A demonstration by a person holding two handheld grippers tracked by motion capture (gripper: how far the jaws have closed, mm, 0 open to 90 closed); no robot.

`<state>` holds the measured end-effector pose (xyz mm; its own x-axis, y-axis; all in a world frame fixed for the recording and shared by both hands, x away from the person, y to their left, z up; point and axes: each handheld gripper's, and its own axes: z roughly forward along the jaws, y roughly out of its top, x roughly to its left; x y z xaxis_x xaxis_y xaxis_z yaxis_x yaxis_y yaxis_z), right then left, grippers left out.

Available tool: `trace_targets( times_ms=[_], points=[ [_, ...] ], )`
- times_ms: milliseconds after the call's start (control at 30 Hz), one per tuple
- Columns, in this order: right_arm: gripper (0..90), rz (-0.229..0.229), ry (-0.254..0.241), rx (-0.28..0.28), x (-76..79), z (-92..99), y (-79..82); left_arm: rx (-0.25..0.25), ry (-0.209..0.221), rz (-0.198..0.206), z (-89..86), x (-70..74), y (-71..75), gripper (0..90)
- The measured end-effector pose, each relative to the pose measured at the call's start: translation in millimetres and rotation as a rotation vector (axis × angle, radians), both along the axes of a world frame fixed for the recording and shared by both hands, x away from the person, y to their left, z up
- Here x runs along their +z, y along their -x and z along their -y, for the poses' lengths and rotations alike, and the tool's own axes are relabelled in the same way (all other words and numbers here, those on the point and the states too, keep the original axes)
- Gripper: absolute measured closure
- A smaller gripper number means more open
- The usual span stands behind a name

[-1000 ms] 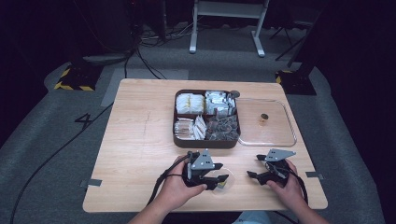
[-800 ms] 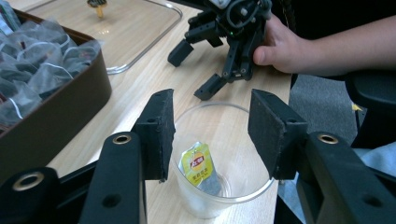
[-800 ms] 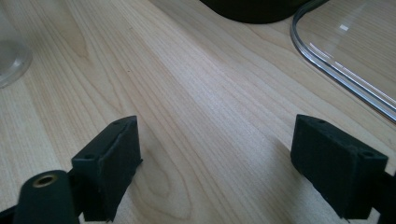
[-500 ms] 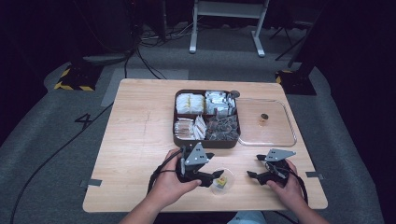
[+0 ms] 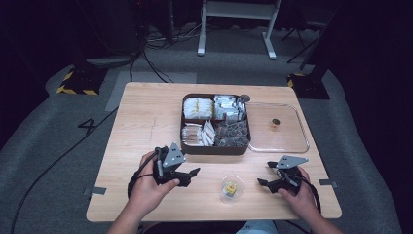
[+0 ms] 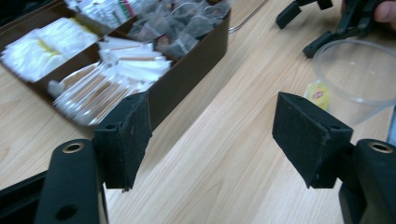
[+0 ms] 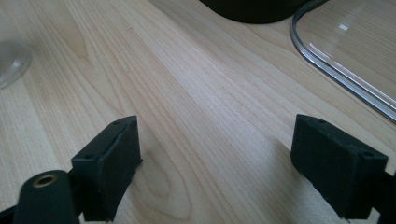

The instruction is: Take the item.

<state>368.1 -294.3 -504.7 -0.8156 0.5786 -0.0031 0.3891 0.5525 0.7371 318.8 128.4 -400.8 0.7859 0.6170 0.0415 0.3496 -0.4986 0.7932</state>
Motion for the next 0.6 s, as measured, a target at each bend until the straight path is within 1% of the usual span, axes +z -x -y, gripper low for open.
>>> trace_targets(
  times_ms=[100,167,267,300,367,400,500,533,567,600],
  points=[
    [16.0,0.000,0.000,0.000,0.0,0.0,0.0,0.021,-0.016,-0.017,-13.1,-3.5,-0.6,24.9],
    [16.0,0.000,0.000,0.000,0.0,0.0,0.0,0.039,-0.024,-0.036,-21.4,-6.3,-1.0,23.2],
    [16.0,0.000,0.000,0.000,0.0,0.0,0.0,0.066,-0.048,-0.044,-32.9,-11.6,-1.4,22.6],
    [16.0,0.000,0.000,0.000,0.0,0.0,0.0,0.072,-0.052,-0.049,-36.2,-13.6,-1.7,22.5],
    [16.0,0.000,0.001,0.000,0.1,0.0,0.0,0.078,-0.054,-0.072,-42.5,-18.0,-2.4,21.6],
    [16.0,0.000,0.001,-0.001,0.1,0.0,0.0,0.086,-0.049,-0.083,-45.2,-20.5,-2.6,21.1],
    [16.0,0.000,0.000,0.000,0.0,0.0,0.0,0.119,-0.062,-0.103,-53.4,-27.7,-4.0,21.0],
    [16.0,0.000,0.000,0.000,0.0,0.0,0.0,0.121,-0.071,-0.108,-56.4,-29.8,-4.7,20.8],
    [16.0,0.000,0.001,-0.001,0.0,0.0,0.0,0.129,-0.066,-0.120,-58.5,-32.7,-4.6,20.7],
    [16.0,0.000,0.000,0.000,0.0,0.0,0.0,0.129,-0.072,-0.120,-60.6,-34.5,-4.9,20.6]
  ],
)
